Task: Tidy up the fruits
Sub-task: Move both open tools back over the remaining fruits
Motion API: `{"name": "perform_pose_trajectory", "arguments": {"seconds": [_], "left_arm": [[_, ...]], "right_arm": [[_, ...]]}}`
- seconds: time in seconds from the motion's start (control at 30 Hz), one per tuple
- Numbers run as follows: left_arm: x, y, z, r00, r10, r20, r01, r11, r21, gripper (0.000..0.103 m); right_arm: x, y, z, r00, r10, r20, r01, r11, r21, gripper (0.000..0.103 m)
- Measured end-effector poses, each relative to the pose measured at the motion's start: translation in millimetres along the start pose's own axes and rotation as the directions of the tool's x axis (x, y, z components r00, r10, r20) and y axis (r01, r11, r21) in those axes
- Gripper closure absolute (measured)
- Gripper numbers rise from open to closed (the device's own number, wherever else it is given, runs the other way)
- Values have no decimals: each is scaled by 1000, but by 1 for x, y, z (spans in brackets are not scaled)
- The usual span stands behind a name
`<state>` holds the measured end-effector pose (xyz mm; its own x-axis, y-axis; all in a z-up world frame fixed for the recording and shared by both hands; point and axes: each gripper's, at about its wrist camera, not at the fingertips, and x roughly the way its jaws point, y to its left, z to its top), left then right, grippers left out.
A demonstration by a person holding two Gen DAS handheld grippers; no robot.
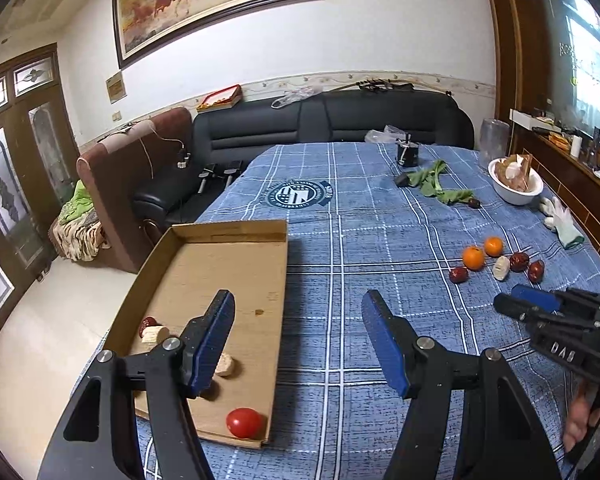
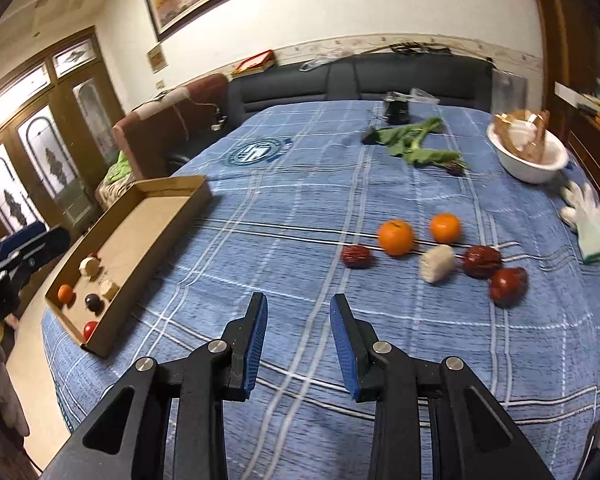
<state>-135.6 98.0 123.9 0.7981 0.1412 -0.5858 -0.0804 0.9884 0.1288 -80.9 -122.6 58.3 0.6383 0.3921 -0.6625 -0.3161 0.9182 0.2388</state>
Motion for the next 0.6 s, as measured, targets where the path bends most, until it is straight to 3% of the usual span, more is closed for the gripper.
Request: {"name": "perform_pose_trajectory", "arguments": {"seconds": [0.37, 0.6], "left_arm": [[26, -21, 0, 998, -38, -52, 39, 999, 25, 38], [59, -35, -2, 987, -113, -117, 113, 994, -2, 37]], "right_arm": [[-5, -45, 0, 999, -53, 3, 53, 996, 77, 67], [-10, -84, 3, 992, -125, -1, 124, 983, 136, 67]]}}
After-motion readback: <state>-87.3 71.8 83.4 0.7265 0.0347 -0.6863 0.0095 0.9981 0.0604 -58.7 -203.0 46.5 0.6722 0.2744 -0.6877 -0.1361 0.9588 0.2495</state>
